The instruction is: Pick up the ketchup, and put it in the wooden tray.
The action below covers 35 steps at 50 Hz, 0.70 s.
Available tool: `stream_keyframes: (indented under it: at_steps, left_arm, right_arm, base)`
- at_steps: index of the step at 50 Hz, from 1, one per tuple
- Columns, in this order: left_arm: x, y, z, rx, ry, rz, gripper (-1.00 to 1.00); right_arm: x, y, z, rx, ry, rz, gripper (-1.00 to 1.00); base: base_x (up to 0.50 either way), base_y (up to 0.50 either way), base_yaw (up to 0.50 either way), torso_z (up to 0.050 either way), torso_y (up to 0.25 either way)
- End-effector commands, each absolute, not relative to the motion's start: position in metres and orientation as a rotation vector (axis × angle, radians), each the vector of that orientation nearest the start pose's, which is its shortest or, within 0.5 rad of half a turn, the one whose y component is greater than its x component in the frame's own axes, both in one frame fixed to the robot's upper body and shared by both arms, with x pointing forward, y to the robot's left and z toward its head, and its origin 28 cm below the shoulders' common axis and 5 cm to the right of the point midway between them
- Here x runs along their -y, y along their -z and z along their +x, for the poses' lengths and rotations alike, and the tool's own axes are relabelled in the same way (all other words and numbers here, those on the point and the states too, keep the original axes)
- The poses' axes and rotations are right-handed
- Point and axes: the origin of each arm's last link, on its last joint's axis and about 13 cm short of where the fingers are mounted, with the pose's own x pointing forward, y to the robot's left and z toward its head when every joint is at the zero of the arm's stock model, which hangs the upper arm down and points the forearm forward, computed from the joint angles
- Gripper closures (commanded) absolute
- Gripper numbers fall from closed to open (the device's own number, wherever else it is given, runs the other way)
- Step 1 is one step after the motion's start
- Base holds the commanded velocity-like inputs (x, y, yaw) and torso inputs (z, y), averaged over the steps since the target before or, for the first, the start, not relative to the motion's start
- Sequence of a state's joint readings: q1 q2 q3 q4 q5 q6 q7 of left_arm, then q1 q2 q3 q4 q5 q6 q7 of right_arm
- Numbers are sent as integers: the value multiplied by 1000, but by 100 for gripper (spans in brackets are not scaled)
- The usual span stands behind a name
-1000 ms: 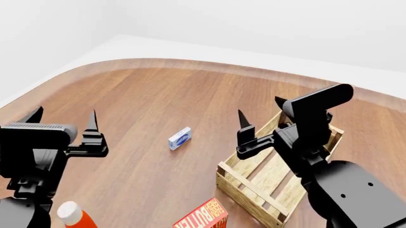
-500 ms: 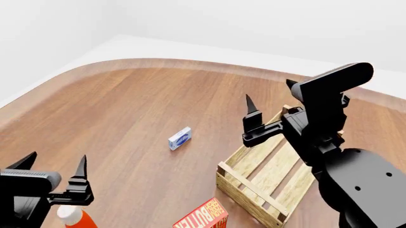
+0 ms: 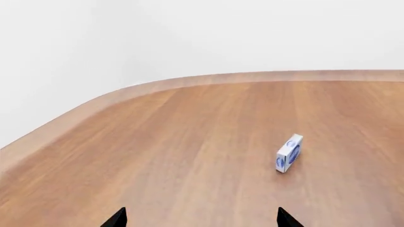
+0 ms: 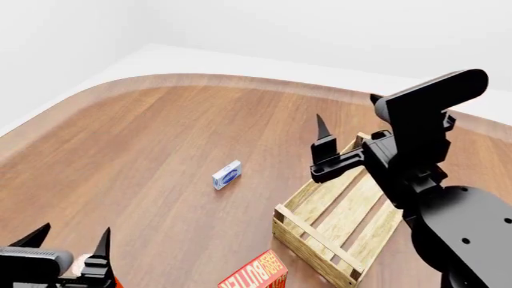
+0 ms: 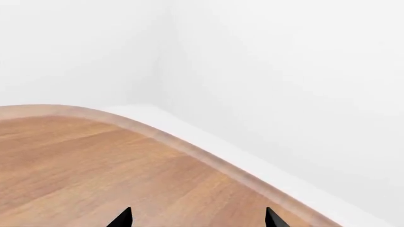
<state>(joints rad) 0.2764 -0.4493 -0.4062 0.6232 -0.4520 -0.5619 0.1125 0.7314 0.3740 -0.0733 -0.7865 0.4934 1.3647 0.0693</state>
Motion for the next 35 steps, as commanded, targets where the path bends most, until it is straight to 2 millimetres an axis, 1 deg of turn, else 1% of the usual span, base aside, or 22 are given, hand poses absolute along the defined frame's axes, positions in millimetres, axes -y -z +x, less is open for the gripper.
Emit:
stream_keyframes:
  at_steps: [1, 18, 35]
  left_arm:
    - [-327, -93, 135, -153, 31, 97, -100]
    - [-325, -74, 135, -211, 31, 100, -100]
    - [-329, -64, 134, -236, -6, 98, -100]
  right_arm:
    - [125, -239, 232, 70, -231, -272, -100]
    - [126, -238, 231, 67, -224, -273, -100]
    - [125, -237, 231, 62, -223, -276, -100]
  base:
    - [0, 0, 0, 0, 0]
    - [0, 0, 0, 0, 0]
    - [0, 0, 0, 0, 0]
